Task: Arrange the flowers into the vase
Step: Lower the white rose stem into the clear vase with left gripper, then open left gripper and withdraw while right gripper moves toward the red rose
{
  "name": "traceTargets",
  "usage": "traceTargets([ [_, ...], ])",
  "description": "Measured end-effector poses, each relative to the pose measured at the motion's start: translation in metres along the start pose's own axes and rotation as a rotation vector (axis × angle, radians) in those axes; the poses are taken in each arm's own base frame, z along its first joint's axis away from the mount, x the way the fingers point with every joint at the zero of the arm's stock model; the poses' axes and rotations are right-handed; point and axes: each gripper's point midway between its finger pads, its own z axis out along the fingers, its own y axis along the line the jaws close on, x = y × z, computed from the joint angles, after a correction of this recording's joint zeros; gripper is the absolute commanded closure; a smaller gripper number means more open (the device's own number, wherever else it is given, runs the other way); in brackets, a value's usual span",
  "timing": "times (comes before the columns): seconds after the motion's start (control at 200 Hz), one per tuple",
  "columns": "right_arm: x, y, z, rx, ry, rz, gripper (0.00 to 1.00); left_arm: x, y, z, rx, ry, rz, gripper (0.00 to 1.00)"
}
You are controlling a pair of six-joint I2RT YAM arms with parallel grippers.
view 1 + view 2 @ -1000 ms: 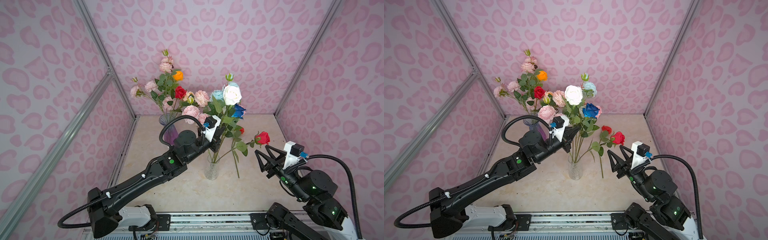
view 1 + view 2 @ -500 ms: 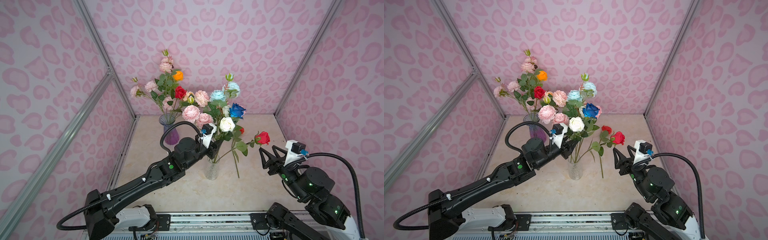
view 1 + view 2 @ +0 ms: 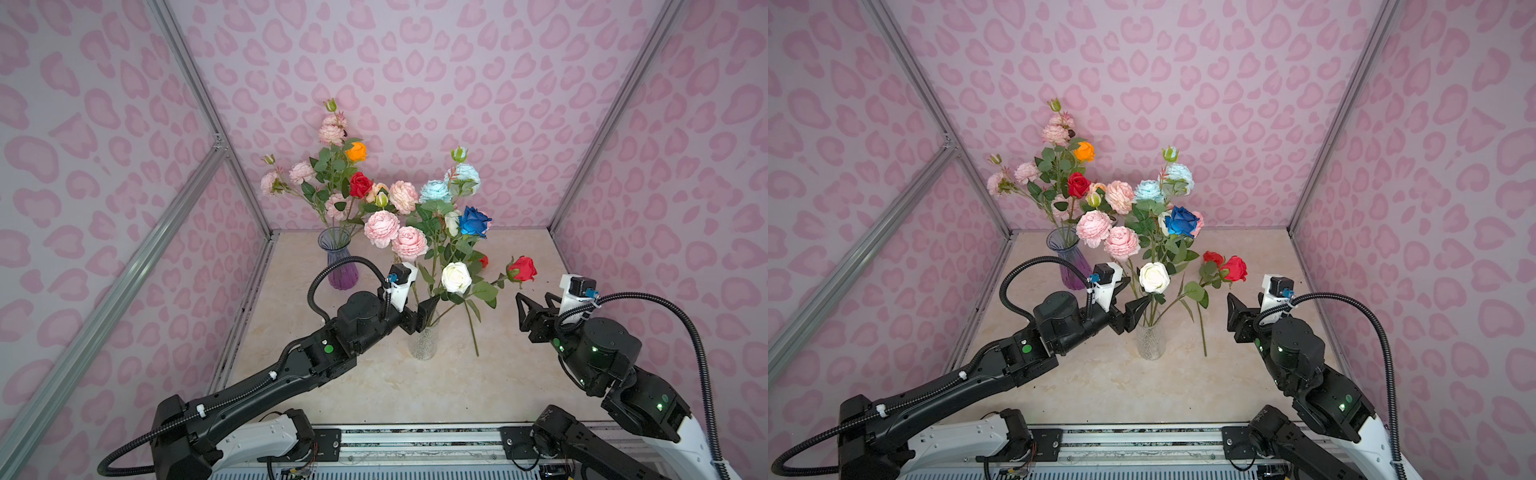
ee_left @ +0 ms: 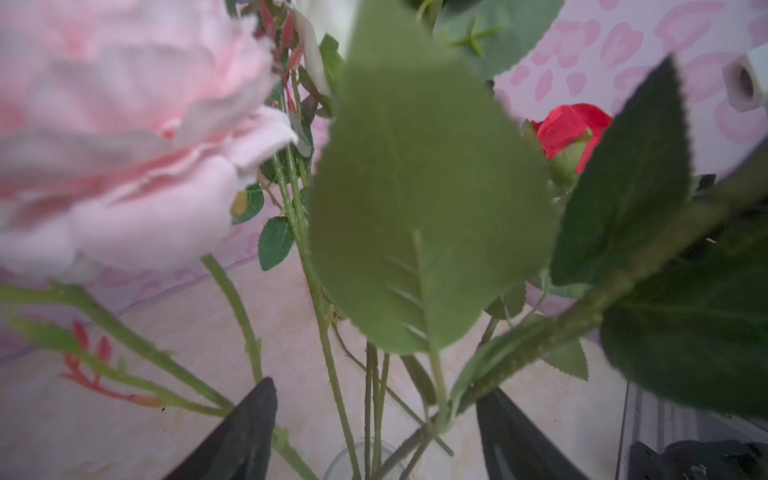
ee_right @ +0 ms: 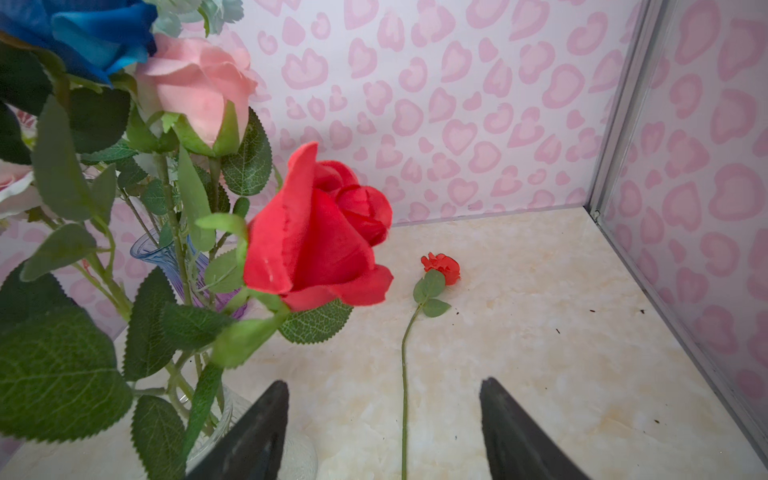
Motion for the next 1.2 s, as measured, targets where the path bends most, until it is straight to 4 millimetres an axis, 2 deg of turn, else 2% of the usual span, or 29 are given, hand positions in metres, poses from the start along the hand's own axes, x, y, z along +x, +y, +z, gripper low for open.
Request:
traceTargets([
  [0.07, 0.003, -0.002, 0.000, 0.007, 0.009, 0.010, 0.32, 0.002, 0.001, -0.004, 0.000, 0.002, -0.007, 0.23],
  [0.15, 0.008, -0.006, -0.001, 0.013, 0.026, 0.016, 0.40, -0.002, -0.001, -0.010, 0.012, -0.011, -0.023, 0.23],
  [0.375, 0.043, -0.021, 0.000, 0.053, 0.110, 0.038, 0.71, -0.004, -0.002, -0.020, 0.025, -0.029, -0.044, 0.23],
  [0.48, 0.068, -0.023, 0.012, 0.065, 0.190, 0.043, 0.79, -0.009, -0.003, -0.026, 0.034, -0.045, -0.048, 0.23],
  [0.615, 0.104, -0.027, 0.031, 0.080, 0.310, 0.057, 0.80, -0.012, -0.002, -0.031, 0.036, -0.060, -0.056, 0.23],
  [0.805, 0.134, -0.035, 0.056, 0.093, 0.399, 0.125, 0.73, -0.013, -0.002, -0.039, 0.038, -0.074, -0.058, 0.23],
  [0.86, 0.149, -0.040, 0.065, 0.106, 0.433, 0.156, 0.68, -0.015, -0.001, -0.046, 0.040, -0.090, -0.061, 0.23],
  [0.975, 0.178, -0.048, 0.083, 0.120, 0.499, 0.205, 0.67, -0.021, 0.001, -0.065, 0.046, -0.134, -0.085, 0.23],
  [1.2, 0.204, -0.046, 0.131, 0.106, 0.579, 0.251, 0.62, -0.023, 0.009, -0.101, 0.041, -0.198, -0.137, 0.22],
])
